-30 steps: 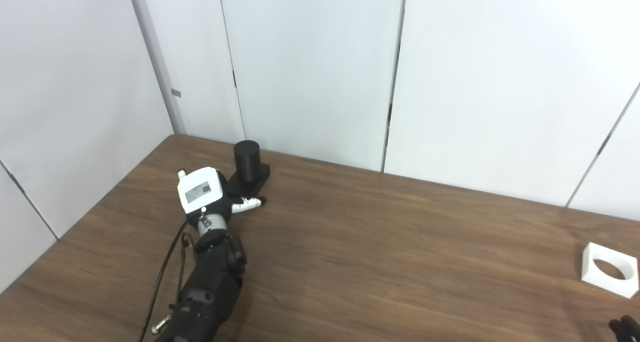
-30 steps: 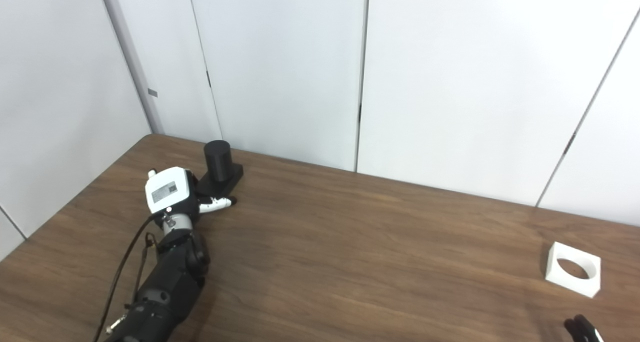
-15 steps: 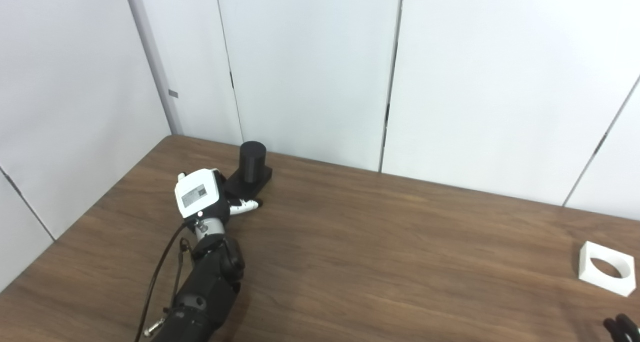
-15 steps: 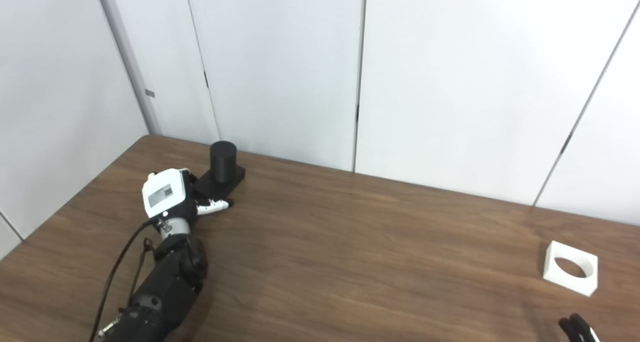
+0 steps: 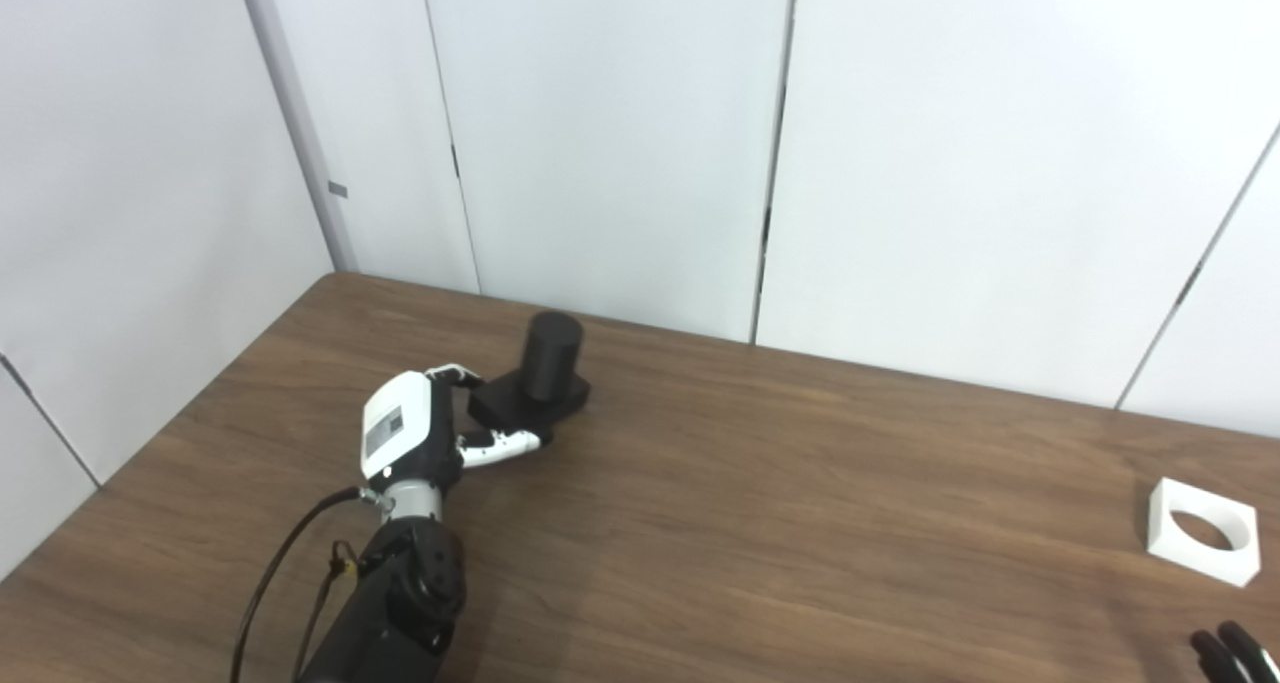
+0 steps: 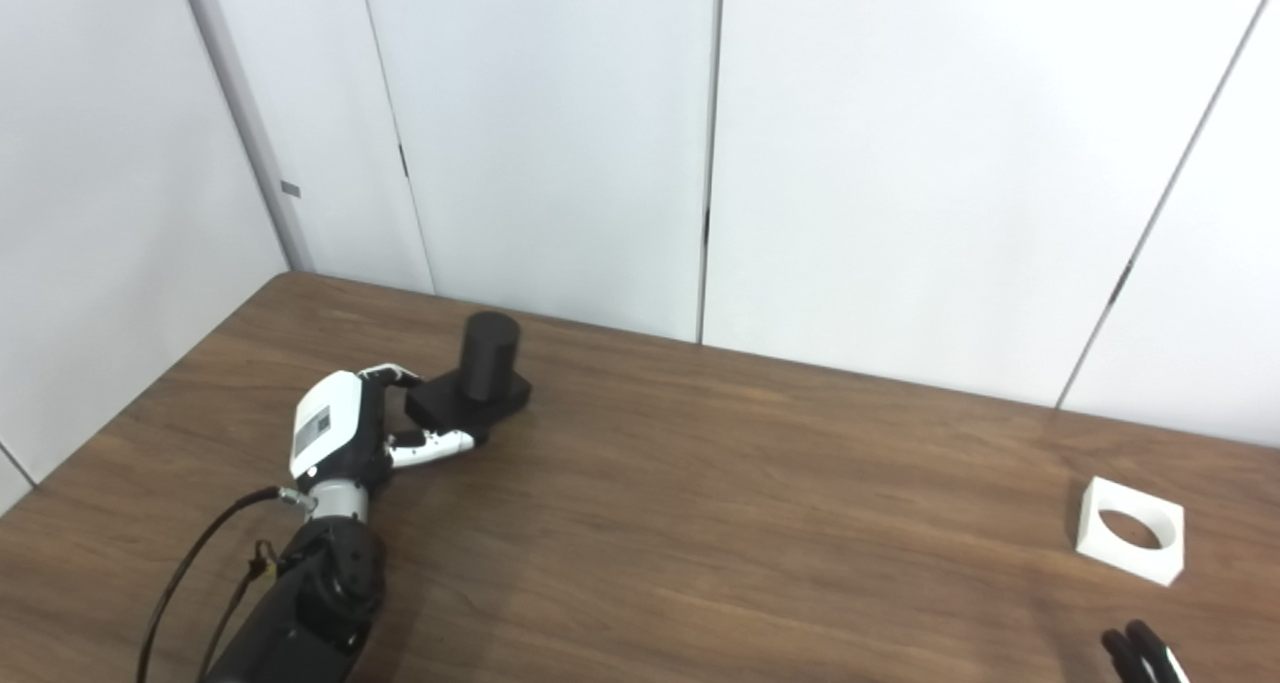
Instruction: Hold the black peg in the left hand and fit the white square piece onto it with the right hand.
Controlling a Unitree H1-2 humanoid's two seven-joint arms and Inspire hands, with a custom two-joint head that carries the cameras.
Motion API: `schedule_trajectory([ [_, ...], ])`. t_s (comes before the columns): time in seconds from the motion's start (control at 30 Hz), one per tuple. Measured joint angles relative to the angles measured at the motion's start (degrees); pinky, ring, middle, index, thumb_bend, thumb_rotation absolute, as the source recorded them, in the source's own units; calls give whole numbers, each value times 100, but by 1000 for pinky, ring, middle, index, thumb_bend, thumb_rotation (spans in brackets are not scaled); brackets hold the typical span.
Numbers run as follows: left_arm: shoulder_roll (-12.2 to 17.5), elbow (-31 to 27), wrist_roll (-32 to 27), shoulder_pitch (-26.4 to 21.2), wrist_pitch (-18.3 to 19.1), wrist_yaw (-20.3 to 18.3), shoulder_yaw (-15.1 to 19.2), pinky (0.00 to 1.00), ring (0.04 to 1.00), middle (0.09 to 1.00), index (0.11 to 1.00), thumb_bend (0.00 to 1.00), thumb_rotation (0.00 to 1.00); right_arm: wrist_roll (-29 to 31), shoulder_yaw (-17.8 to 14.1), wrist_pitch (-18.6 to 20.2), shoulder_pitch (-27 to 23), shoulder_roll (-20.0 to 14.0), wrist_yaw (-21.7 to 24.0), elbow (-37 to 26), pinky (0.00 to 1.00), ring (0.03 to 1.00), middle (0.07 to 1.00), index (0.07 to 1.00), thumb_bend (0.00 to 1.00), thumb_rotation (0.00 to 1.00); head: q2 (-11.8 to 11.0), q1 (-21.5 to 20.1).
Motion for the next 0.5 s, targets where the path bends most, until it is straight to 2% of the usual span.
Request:
schedule_trajectory([
  [0.17, -83, -849, -192, 421, 17, -504, -112, 733, 840, 788, 491, 504, 56, -17, 16, 1, 0, 5, -11, -8, 994, 953, 898, 915, 625, 898, 35, -70],
  [0.27, -153, -1229, -295, 681, -32, -779, -216, 733, 829, 793, 490, 504, 56, -111, 31, 6, 0, 10, -28, -19, 995, 955, 902, 917, 597, 913, 44, -140],
  [0.33, -154, -1427, -357, 849, -166, -965, -324, 753, 838, 803, 491, 504, 56, -173, 44, 16, 0, 15, -56, -30, 1000, 962, 903, 926, 541, 919, 79, -246],
  [0.5, -160, -1883, -457, 1194, -471, -1390, -590, 761, 849, 813, 490, 503, 56, -292, 111, 146, 1, 25, -156, -111, 1000, 966, 910, 935, 478, 929, 176, -466],
])
